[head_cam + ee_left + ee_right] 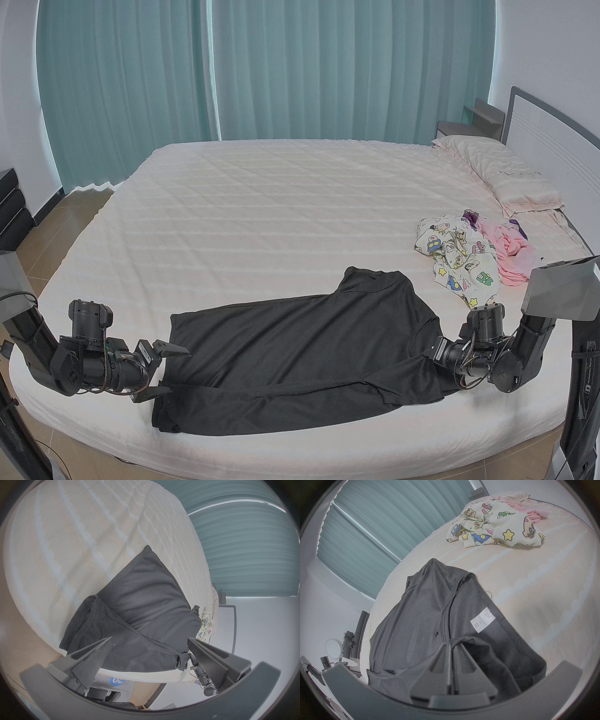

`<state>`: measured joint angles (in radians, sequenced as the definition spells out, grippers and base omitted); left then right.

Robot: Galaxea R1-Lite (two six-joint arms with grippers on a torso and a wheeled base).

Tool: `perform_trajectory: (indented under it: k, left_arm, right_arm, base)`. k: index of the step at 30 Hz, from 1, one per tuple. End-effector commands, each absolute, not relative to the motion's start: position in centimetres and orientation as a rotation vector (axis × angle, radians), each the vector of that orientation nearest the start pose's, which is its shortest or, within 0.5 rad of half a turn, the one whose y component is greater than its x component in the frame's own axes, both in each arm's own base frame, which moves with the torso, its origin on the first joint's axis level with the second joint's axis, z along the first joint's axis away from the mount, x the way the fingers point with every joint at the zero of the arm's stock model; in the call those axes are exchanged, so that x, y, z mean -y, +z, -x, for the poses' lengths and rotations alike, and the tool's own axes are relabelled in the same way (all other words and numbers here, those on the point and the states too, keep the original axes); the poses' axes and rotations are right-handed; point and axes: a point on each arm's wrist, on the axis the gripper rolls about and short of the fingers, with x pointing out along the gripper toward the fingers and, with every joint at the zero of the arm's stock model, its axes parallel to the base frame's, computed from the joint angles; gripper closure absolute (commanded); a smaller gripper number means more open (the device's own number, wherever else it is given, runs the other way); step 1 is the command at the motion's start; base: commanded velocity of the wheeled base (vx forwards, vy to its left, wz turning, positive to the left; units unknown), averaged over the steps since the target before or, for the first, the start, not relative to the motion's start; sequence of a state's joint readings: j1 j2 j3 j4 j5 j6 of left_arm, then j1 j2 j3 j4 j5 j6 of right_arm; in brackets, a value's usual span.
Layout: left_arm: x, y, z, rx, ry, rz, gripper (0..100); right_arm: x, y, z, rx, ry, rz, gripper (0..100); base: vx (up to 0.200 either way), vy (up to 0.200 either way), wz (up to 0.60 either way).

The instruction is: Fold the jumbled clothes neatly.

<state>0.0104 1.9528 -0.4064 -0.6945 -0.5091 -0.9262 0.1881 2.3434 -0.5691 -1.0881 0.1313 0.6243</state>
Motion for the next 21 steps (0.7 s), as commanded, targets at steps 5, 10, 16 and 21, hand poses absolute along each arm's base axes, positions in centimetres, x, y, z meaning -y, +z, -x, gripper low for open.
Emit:
perform_trajectory:
  k: [5,10,16,21]
  left_arm:
    - [0.8,3.0,-25.7,-1.005,-0.05,1.073,0]
    - [0.8,3.1,-25.9,-0.999,-0.053,1.074,0]
    - [0.8,3.0,-26.2,-0.992,-0.037,1.073,0]
    - [0.8,3.0,-26.1,-0.991,-0.027,1.074,0]
  right_arm:
    - [-6.3,-3.6,-32.4,-0.731,0.09,-0.576,0]
    - [-5.4,-2.0,-32.3,-0.671,0.079,-0.603,0]
    - [-4.9,-0.9,-30.2,-0.694,0.015,-0.727,0]
    - [-4.8,-0.2,-29.0,-0.708,-0.026,-0.857,0]
  base:
    - [0.0,0.0,0.0]
    - [0.0,0.0,0.0]
    - [0.0,0.0,0.0]
    - [0.12,0.0,0.0]
